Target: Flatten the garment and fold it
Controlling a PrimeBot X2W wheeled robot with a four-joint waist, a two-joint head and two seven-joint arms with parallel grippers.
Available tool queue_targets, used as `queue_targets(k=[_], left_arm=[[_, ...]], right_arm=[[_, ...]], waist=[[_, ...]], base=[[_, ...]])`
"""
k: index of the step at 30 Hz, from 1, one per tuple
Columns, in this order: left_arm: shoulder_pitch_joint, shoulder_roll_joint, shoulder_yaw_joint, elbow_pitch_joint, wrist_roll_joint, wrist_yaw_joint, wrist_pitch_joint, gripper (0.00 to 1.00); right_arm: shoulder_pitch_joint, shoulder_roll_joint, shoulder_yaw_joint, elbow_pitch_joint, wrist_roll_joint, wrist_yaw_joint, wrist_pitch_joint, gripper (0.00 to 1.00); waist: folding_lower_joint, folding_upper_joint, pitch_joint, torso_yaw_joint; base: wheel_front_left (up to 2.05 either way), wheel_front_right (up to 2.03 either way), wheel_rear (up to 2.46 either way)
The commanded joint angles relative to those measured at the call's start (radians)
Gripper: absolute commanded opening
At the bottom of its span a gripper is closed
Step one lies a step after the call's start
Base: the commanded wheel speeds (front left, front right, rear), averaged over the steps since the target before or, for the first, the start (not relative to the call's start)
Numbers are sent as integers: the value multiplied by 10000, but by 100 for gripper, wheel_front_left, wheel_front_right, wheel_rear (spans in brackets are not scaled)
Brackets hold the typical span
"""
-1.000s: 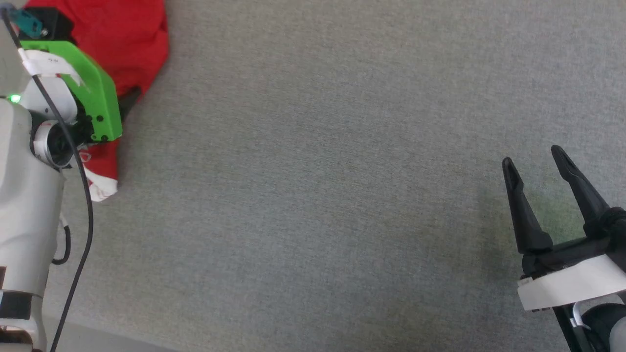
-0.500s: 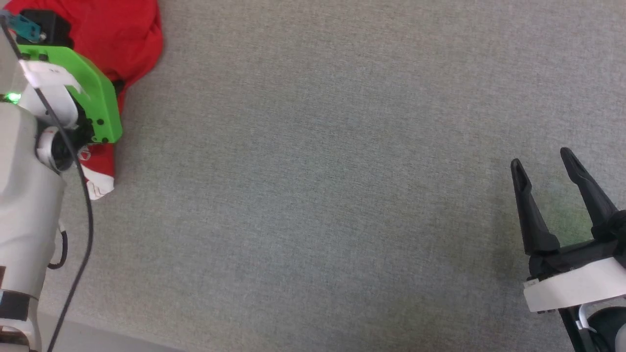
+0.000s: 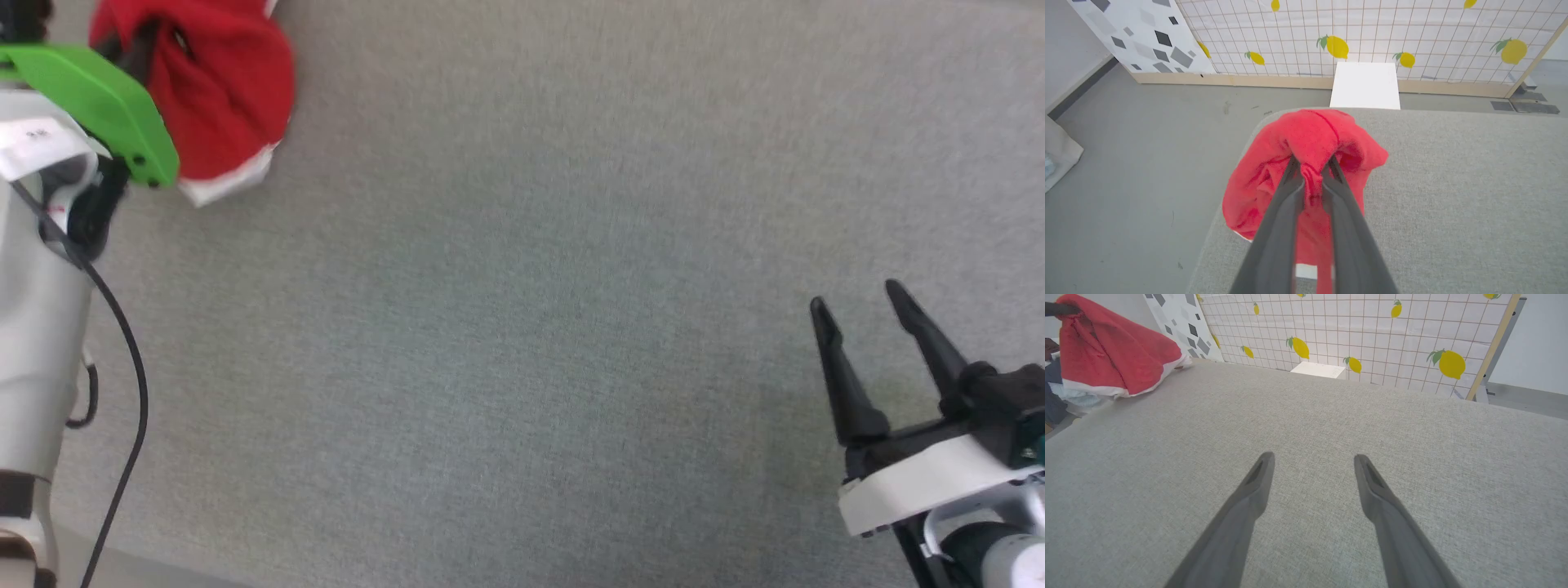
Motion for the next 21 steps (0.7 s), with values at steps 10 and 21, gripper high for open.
queue_targets(k=[10, 21], left_arm=[[-802, -68, 54, -1667, 26, 1, -1322, 0], [-692, -1035, -527, -4031, -345, 341, -461, 0]], right_arm=[[121, 290, 202, 875, 223, -13, -245, 100], [-356, 637, -114, 1588, 131, -13, -716, 100]], waist=[[0, 0, -2300, -217], [0, 0, -2773, -1448]], base=[[0, 0, 0], [0, 0, 0]])
